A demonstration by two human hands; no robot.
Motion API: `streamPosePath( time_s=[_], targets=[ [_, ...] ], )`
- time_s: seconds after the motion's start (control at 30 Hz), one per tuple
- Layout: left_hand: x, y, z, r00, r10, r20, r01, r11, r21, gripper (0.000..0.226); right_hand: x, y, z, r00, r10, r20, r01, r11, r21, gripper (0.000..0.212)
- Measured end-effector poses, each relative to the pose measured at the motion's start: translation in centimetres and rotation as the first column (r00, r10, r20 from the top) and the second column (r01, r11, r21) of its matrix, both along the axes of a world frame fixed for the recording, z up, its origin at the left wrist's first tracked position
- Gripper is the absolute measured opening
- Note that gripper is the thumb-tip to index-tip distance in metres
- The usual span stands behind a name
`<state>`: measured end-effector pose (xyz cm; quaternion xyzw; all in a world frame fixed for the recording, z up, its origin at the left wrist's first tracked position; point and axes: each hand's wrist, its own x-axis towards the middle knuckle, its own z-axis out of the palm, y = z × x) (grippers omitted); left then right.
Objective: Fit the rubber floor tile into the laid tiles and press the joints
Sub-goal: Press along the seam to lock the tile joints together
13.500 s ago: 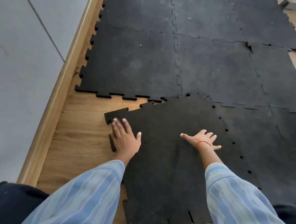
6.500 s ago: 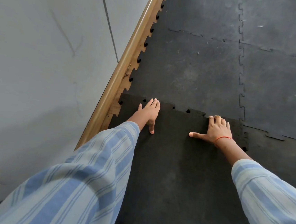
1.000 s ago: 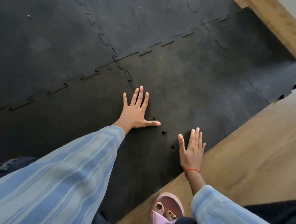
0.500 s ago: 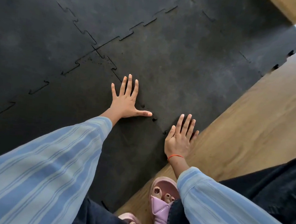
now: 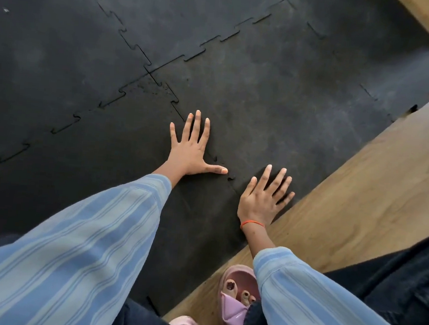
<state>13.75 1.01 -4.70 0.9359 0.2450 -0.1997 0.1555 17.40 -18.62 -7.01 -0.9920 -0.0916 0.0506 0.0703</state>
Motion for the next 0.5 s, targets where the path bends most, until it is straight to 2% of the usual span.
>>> streamPosePath(
  time_s=[0.1,0.17,0.23,0.37,0.5],
  targets=[
    [0.1,0.3,-0.2,1.0,0.003,0.015,-0.003,1.0,-0.002,0.131,0.3,1.1,0.0,1.0,-0.009,-0.005,0.009,0.997,0.082,0.055],
    [0.0,0.7,-0.1,1.0,-0.005,0.025,0.005,1.0,-0.028,0.118,-0.1,2.8,0.2,0.99,0.141,-0.026,-0.135,0.978,0.157,0.059],
    [-0.3,1.0,-0.1,0.999,-0.024,0.029,0.026,0.999,-0.046,0.109,-0.7,4.1,0.0,0.956,0.292,-0.027,-0.287,0.95,0.122,0.06],
    [-0.4,1.3,-0.5,0.999,-0.036,0.038,0.036,0.999,-0.01,0.103,-1.0,4.7,-0.6,0.945,0.324,-0.041,-0.325,0.946,-0.009,0.06],
    [-0.2,1.2,-0.5,0.999,-0.029,0.029,0.03,0.999,-0.026,0.093,-0.5,5.0,-0.4,0.916,0.398,-0.055,-0.399,0.917,-0.008,0.061]
  ],
)
